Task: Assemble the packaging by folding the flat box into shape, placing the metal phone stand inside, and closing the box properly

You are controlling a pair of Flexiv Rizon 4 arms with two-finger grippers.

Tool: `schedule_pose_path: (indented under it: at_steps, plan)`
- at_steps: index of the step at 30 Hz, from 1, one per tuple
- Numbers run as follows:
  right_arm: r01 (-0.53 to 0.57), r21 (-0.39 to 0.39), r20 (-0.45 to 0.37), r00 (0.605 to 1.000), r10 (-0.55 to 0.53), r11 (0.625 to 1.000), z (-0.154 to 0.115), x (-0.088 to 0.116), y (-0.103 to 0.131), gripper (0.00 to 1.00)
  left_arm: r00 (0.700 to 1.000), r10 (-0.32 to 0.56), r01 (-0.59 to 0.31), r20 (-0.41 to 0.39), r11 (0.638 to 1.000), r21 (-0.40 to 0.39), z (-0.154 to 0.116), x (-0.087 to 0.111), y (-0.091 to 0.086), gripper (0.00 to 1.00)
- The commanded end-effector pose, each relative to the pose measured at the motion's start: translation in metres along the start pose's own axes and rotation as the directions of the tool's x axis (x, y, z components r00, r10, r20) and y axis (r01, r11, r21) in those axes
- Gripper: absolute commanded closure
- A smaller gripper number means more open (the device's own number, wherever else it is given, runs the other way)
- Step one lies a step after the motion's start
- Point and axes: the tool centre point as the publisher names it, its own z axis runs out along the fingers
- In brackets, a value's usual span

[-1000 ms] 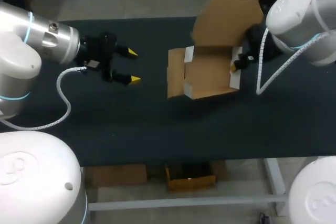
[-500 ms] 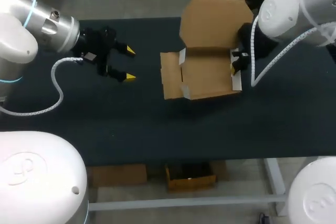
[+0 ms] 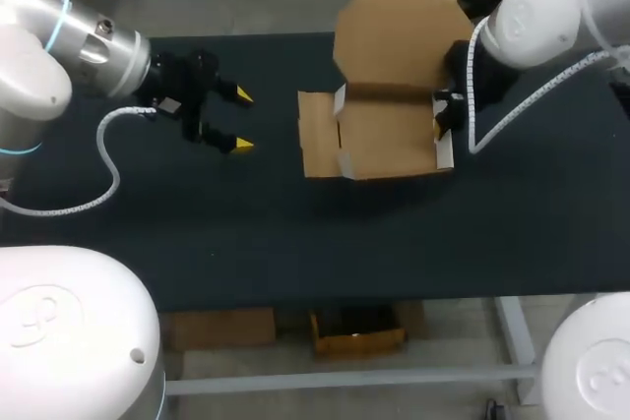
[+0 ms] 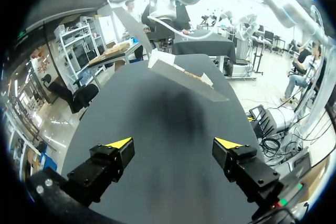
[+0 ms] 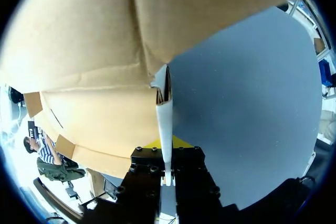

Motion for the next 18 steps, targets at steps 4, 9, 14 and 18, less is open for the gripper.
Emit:
schedule_pose_path:
  at_steps: [4,9,14,18]
  plan:
    - [-0.084,0.058,0.064,0.995,0.08,0.995,0.0,0.007,-0.003,1.0,1.0,0.0,0.0,0.005,1.0,-0.024,0.001,-0.004,0.004,0.0]
    - [-0.15,0.083,0.115,0.983,0.14,0.985,0.006,0.007,-0.008,1.0,1.0,0.004,-0.004,0.012,0.999,-0.038,0.0,-0.007,0.008,0.0]
    - [-0.179,0.093,0.111,0.98,0.168,0.979,0.013,0.004,-0.013,1.0,1.0,0.012,-0.012,0.008,1.0,-0.027,-0.003,-0.011,0.015,0.0]
    - [-0.233,0.105,0.126,0.967,0.219,0.967,0.016,0.001,-0.016,1.0,1.0,0.008,-0.008,0.003,0.999,-0.031,-0.005,-0.014,0.018,0.0]
